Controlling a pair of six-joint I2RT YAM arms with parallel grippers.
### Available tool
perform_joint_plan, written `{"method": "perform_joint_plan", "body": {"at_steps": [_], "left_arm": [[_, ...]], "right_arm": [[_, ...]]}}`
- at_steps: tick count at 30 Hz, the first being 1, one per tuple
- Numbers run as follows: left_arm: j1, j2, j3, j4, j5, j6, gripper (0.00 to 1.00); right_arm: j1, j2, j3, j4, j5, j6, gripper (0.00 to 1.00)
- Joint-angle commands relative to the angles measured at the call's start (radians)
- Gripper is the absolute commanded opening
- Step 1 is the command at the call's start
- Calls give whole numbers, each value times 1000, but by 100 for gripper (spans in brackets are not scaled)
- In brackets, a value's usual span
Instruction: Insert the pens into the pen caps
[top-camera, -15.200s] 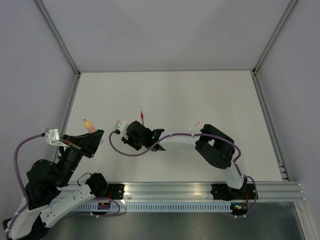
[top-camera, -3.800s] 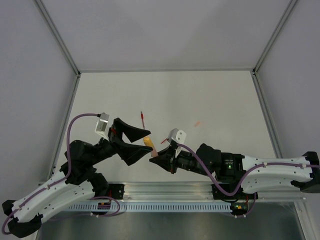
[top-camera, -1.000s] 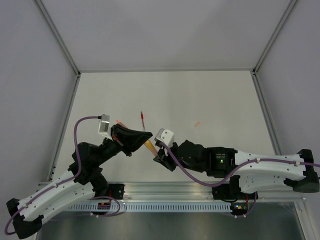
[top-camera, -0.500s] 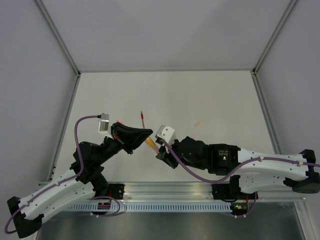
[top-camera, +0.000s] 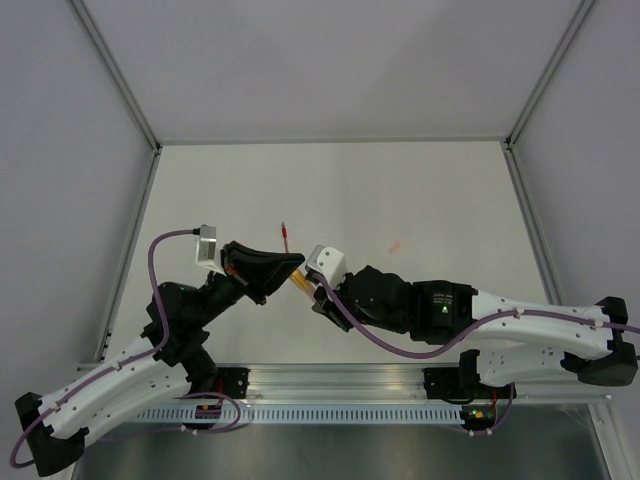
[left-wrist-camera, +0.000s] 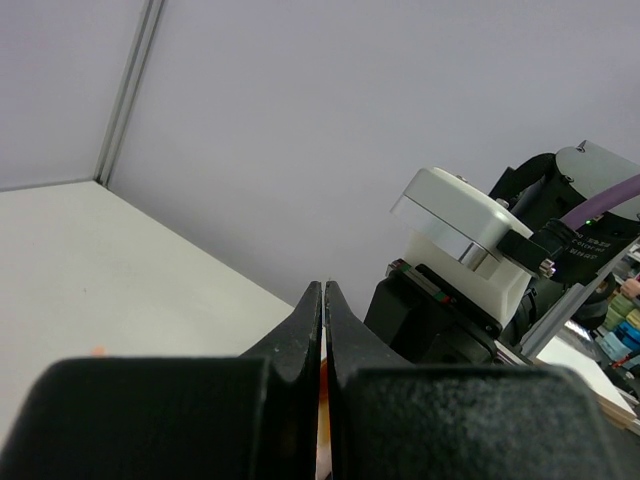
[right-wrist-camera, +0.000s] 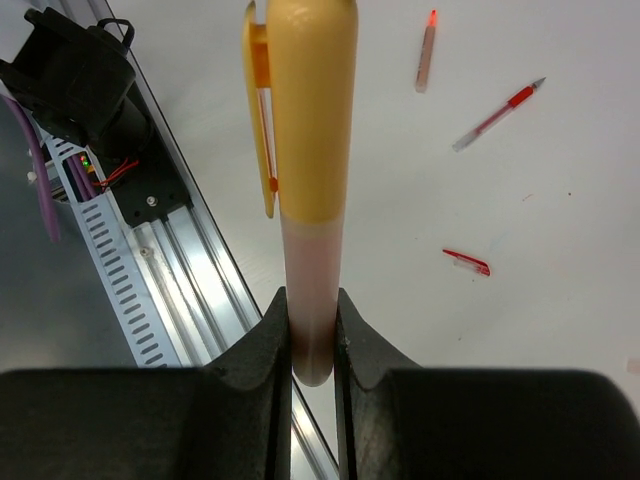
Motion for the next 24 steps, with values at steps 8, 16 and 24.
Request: {"method": "perform_joint_plan", "body": {"at_steps": [8, 16, 24], "left_arm": [[-30, 24, -6, -419, 13, 10, 2], [-30, -11, 295, -831, -427, 9, 4], [-30, 25, 231, -761, -496, 45, 86]], "right_arm": [[-35, -23, 121, 401, 76, 1, 0], [-65, -190, -264, 444, 84, 147, 0], [-343, -196, -330, 353, 63, 216, 0]]}}
